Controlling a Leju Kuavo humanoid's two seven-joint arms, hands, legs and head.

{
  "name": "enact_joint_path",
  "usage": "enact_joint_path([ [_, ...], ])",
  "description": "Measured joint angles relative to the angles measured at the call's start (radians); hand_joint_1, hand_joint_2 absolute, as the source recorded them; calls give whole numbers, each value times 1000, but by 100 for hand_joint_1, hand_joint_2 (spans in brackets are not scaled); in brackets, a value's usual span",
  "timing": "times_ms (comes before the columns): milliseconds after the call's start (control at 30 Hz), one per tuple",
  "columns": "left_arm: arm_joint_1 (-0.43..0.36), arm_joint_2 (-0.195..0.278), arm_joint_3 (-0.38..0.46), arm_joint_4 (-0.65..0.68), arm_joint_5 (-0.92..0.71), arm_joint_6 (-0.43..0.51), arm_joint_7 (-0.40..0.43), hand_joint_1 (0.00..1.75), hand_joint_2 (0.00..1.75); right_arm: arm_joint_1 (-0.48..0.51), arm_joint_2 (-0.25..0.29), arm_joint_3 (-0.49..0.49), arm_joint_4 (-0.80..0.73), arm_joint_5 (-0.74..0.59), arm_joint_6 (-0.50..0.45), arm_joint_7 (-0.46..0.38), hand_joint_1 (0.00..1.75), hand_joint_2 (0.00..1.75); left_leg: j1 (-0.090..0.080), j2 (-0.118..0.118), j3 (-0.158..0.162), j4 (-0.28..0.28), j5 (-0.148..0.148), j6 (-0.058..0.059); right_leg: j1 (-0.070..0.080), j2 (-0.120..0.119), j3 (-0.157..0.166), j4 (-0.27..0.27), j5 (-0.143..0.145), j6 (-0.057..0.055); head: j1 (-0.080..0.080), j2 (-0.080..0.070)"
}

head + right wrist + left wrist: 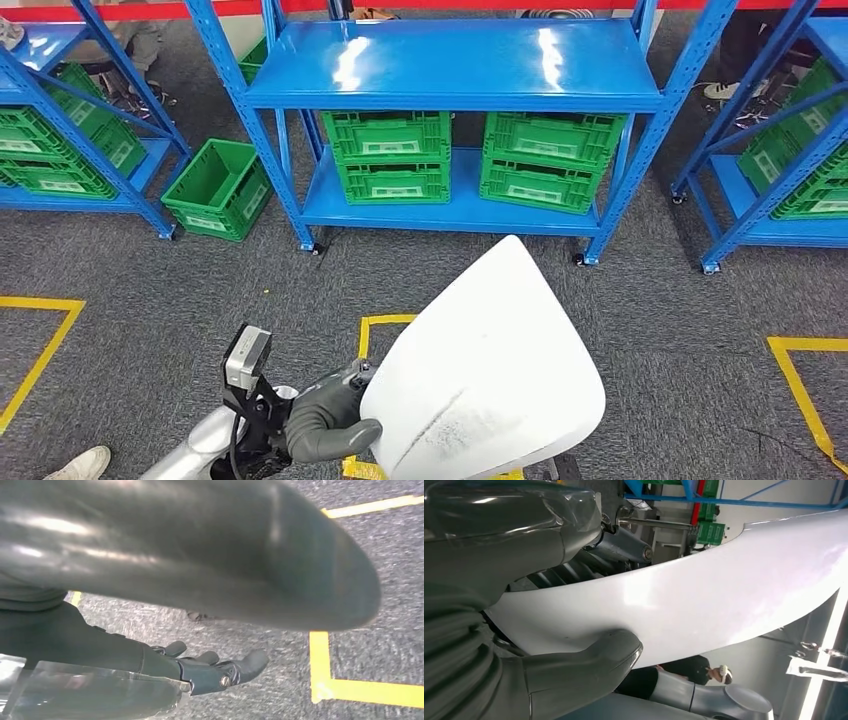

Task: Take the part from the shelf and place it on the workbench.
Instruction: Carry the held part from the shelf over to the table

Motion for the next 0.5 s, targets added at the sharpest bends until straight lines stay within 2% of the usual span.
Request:
enact_joint_path([
  [33,0,0,0,0,-3,0,-1,175,175,0,-1,0,0,1,-1,0,0,0,0,0,-16,67,-47,-3,3,0,-8,0,7,-7,-1,0],
  [67,0,1,0,0,-6,0,-2,175,175,0,-2,0,0,1,-2,-1,0,0,0,0,-30,131,-78,-4,8,-1,-16,1,13,-12,-2,0],
  [100,0,1,-1,1,-8,0,-3,175,175,0,-3,0,0,1,-2,-1,0,0,-1,0,-33,173,-88,-1,12,-1,-24,1,20,-14,-1,0],
  [133,0,1,-1,1,-10,0,-3,175,175,0,-4,0,0,1,-2,-1,0,0,-2,-1,-19,180,-79,6,18,-1,-32,1,27,-16,-1,0],
  [167,0,2,-1,1,-11,1,-3,175,175,0,-5,0,0,1,-2,-1,0,0,-5,-3,14,147,-59,18,24,-1,-38,1,33,-17,-1,0],
  [200,-1,2,-1,1,-11,1,-4,175,175,0,-4,0,0,1,-2,-1,0,0,-12,-6,64,83,-39,37,28,0,-43,0,37,-19,-1,0],
  [267,-3,1,-1,0,-12,1,-6,175,175,-2,-2,0,0,1,-3,-2,0,0,-25,-7,155,-48,-34,72,29,-1,-46,-3,46,-16,2,0],
  [300,-5,2,0,-1,-12,1,-7,175,175,-3,0,0,0,2,-3,-3,0,0,-33,-8,180,-88,-38,82,25,-2,-46,-4,51,-10,3,0],
  [333,-6,2,0,-2,-14,1,-9,175,175,-5,2,0,0,2,-3,-4,0,0,-39,-7,189,-106,-42,84,19,-3,-47,-7,56,-4,3,0],
  [367,-6,2,0,-3,-17,2,-10,175,175,-6,3,0,0,3,-3,-4,0,0,-46,-8,192,-119,-34,86,14,-4,-46,-11,61,4,0,0],
  [400,-6,3,1,-4,-22,2,-12,175,175,-7,5,0,0,3,-3,-4,0,0,-46,-7,199,-136,-22,85,13,-4,-47,-11,63,8,-2,0],
  [467,-7,2,0,-5,-31,3,-17,175,175,-7,4,0,0,5,-4,-4,0,0,-40,-4,213,-177,5,88,18,-2,-67,21,43,8,-2,0],
  [500,-8,1,0,-5,-33,3,-19,175,175,-8,1,0,0,6,-4,-3,0,0,-34,-2,215,-191,17,85,19,-2,-90,68,17,3,0,0],
])
